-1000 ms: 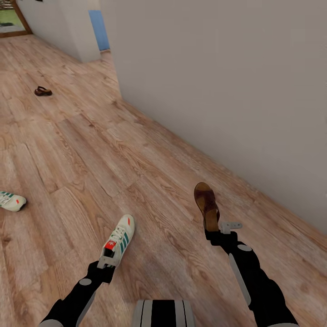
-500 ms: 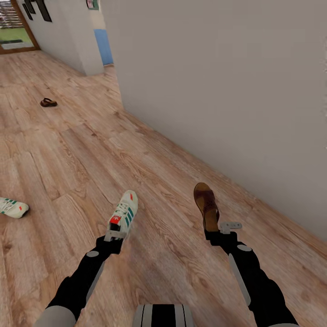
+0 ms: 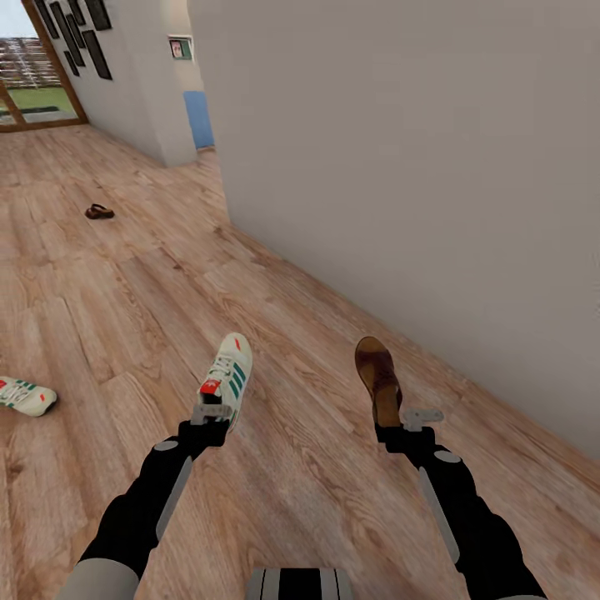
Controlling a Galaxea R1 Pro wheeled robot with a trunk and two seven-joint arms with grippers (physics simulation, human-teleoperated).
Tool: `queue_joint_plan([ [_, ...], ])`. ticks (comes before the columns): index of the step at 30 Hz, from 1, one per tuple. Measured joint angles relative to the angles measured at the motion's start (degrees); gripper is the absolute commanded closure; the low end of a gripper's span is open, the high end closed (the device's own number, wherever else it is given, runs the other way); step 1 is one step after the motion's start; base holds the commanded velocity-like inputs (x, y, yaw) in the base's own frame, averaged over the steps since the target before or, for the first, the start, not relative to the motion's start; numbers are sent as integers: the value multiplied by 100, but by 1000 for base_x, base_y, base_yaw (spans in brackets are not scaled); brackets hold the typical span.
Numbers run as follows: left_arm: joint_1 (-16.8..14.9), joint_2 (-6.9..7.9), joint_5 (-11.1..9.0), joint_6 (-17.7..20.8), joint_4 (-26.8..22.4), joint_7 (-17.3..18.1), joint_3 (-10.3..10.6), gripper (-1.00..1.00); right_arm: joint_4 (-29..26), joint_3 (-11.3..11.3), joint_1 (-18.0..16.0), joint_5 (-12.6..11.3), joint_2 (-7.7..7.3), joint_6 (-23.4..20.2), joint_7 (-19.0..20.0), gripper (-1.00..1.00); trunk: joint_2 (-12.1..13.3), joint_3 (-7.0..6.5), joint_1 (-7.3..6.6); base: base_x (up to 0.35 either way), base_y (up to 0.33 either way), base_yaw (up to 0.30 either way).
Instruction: Pick up the two gym shoes and the two sandals from the corridor floor and place them onto the hallstand (shoe rack) in the corridor, making sure they are on the rack and not on the floor. Arrange them so the two gym shoes are next to each other and the two sandals are next to each other.
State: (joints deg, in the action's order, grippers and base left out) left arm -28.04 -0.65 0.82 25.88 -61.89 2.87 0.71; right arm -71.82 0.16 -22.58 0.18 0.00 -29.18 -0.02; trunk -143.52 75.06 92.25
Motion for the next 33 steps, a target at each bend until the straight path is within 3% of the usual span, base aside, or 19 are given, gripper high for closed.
queue_joint_plan([
  [22,2,-10,-14,0,0,8,4,100,0,0,-8,0,-8,0,-1,100,30,-692,-57,0,0,0],
  [33,8,-6,-14,-4,1,9,5,100,0,0,-7,0,-8,0,-1,100,470,-991,-298,0,0,0],
])
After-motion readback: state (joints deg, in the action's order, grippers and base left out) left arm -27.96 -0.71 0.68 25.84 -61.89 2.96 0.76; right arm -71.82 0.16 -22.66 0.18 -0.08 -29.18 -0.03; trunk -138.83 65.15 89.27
